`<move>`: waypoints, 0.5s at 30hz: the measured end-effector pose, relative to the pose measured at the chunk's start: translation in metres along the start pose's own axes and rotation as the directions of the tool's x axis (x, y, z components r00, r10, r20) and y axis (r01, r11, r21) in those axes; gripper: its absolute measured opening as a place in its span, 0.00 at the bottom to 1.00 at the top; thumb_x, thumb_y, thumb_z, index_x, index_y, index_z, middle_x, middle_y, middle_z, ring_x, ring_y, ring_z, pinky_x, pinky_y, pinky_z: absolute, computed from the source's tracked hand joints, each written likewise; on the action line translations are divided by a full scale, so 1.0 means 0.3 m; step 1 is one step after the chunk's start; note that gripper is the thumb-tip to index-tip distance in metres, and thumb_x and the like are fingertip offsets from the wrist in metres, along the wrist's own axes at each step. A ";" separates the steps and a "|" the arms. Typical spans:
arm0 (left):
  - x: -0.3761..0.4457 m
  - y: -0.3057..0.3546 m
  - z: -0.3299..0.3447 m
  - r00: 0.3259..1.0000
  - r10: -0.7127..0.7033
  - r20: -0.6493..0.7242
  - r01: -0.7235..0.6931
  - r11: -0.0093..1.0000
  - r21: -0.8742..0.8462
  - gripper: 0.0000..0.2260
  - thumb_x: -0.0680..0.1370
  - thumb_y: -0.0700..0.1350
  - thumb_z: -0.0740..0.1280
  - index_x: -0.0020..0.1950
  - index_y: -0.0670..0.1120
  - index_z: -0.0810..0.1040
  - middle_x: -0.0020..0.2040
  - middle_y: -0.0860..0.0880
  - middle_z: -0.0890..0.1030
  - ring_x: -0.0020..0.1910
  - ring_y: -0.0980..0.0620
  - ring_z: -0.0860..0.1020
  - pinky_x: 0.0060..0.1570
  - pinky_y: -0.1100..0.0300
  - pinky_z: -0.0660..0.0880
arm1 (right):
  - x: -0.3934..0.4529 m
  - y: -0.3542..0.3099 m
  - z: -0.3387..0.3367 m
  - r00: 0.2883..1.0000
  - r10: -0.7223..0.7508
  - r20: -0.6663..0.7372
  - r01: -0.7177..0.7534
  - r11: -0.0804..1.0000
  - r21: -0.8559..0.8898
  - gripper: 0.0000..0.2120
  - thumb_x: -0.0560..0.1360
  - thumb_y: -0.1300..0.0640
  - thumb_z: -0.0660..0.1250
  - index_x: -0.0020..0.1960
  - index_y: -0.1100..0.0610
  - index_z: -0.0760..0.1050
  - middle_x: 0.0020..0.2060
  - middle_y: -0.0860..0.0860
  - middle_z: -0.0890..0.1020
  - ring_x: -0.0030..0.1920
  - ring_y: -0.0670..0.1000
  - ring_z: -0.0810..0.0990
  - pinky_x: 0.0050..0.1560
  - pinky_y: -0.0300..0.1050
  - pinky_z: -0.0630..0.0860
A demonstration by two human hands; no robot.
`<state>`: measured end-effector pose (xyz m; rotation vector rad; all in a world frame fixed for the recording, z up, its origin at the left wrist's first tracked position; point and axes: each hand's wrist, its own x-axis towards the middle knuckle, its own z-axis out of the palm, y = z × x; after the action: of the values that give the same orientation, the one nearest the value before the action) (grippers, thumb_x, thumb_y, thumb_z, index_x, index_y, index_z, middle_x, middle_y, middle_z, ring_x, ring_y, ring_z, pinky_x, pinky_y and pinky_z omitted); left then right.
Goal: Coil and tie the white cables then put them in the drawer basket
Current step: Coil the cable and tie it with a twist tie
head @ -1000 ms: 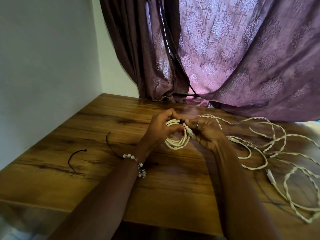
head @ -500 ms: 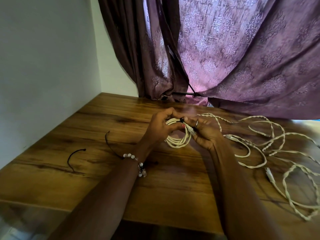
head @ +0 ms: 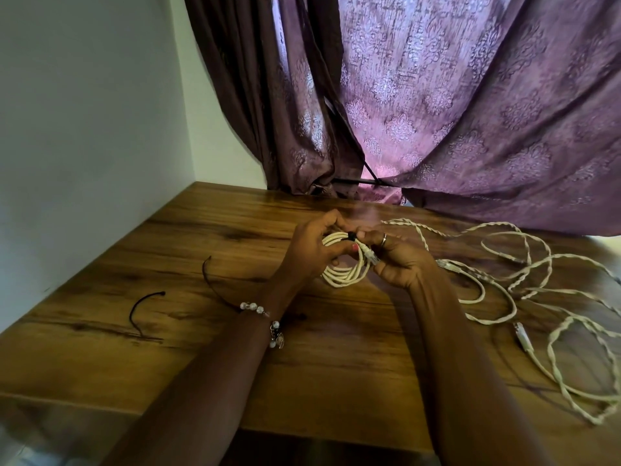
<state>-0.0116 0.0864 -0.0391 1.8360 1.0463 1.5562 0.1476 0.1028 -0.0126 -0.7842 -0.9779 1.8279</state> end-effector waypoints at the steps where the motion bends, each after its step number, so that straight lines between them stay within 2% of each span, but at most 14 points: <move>1: 0.000 0.003 0.001 1.000 0.017 0.001 -0.017 1.000 0.012 0.10 0.66 0.46 0.75 0.43 0.51 0.77 0.44 0.39 0.82 0.41 0.40 0.81 0.37 0.44 0.79 | 0.000 -0.002 -0.006 1.000 0.007 0.009 -0.008 1.000 0.013 0.07 0.69 0.70 0.63 0.45 0.69 0.78 0.36 0.59 0.84 0.34 0.53 0.84 0.32 0.42 0.80; 3: -0.002 0.007 0.005 0.999 0.034 0.005 -0.034 0.999 0.002 0.09 0.65 0.49 0.74 0.40 0.56 0.75 0.45 0.39 0.82 0.46 0.40 0.81 0.44 0.42 0.79 | -0.004 -0.003 -0.005 1.000 0.011 0.011 -0.011 1.000 0.007 0.09 0.73 0.71 0.60 0.43 0.68 0.79 0.34 0.58 0.84 0.32 0.52 0.84 0.31 0.42 0.80; 4: -0.003 0.008 0.007 0.999 0.036 0.002 -0.036 0.999 -0.008 0.10 0.65 0.50 0.74 0.40 0.56 0.75 0.45 0.39 0.82 0.47 0.40 0.81 0.47 0.43 0.78 | -0.004 -0.005 0.000 1.000 0.000 0.003 -0.001 1.000 0.004 0.07 0.71 0.71 0.62 0.45 0.69 0.78 0.35 0.58 0.84 0.33 0.52 0.84 0.32 0.41 0.80; 5: -0.003 0.009 0.009 0.999 0.036 -0.003 -0.036 0.999 -0.017 0.10 0.65 0.50 0.74 0.41 0.54 0.75 0.45 0.38 0.82 0.47 0.41 0.81 0.48 0.45 0.78 | -0.002 -0.004 0.003 0.999 -0.028 -0.017 0.028 1.000 -0.002 0.10 0.68 0.71 0.65 0.49 0.70 0.77 0.37 0.59 0.84 0.34 0.52 0.84 0.34 0.41 0.80; 6: -0.004 0.009 0.010 0.999 0.037 -0.007 -0.037 0.999 -0.028 0.11 0.65 0.49 0.75 0.41 0.51 0.75 0.45 0.39 0.82 0.46 0.43 0.81 0.48 0.48 0.77 | 0.001 -0.002 0.002 0.999 -0.049 -0.014 0.049 0.999 -0.017 0.15 0.64 0.70 0.68 0.51 0.71 0.76 0.39 0.59 0.84 0.36 0.52 0.84 0.35 0.41 0.80; 8: -0.003 0.003 0.016 0.999 0.037 -0.018 -0.038 0.998 -0.048 0.11 0.65 0.44 0.75 0.42 0.48 0.75 0.43 0.41 0.81 0.44 0.49 0.79 0.47 0.52 0.76 | 0.005 -0.002 -0.001 0.995 -0.098 -0.013 0.096 0.992 -0.076 0.14 0.62 0.70 0.69 0.47 0.71 0.80 0.40 0.60 0.84 0.38 0.53 0.84 0.37 0.41 0.80; 12: -0.004 -0.010 0.027 0.998 -0.019 -0.057 0.012 0.994 -0.108 0.11 0.65 0.39 0.74 0.42 0.49 0.77 0.47 0.39 0.82 0.47 0.50 0.80 0.51 0.53 0.76 | 0.004 0.002 -0.017 0.980 -0.198 -0.032 0.191 0.969 -0.154 0.11 0.68 0.76 0.66 0.51 0.75 0.75 0.38 0.60 0.84 0.39 0.55 0.84 0.39 0.42 0.81; 15: -0.004 -0.013 0.030 0.993 -0.090 -0.077 0.078 0.986 -0.145 0.11 0.68 0.34 0.75 0.44 0.46 0.77 0.43 0.44 0.82 0.42 0.50 0.79 0.43 0.55 0.77 | 0.009 0.010 -0.017 0.970 -0.236 -0.053 0.229 0.967 -0.110 0.10 0.69 0.70 0.68 0.49 0.72 0.77 0.39 0.61 0.84 0.41 0.55 0.84 0.42 0.44 0.82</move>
<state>-0.0038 0.0884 -0.0449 1.6240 1.0096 1.6253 0.1495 0.1060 -0.0180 -0.7526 -1.0814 1.5509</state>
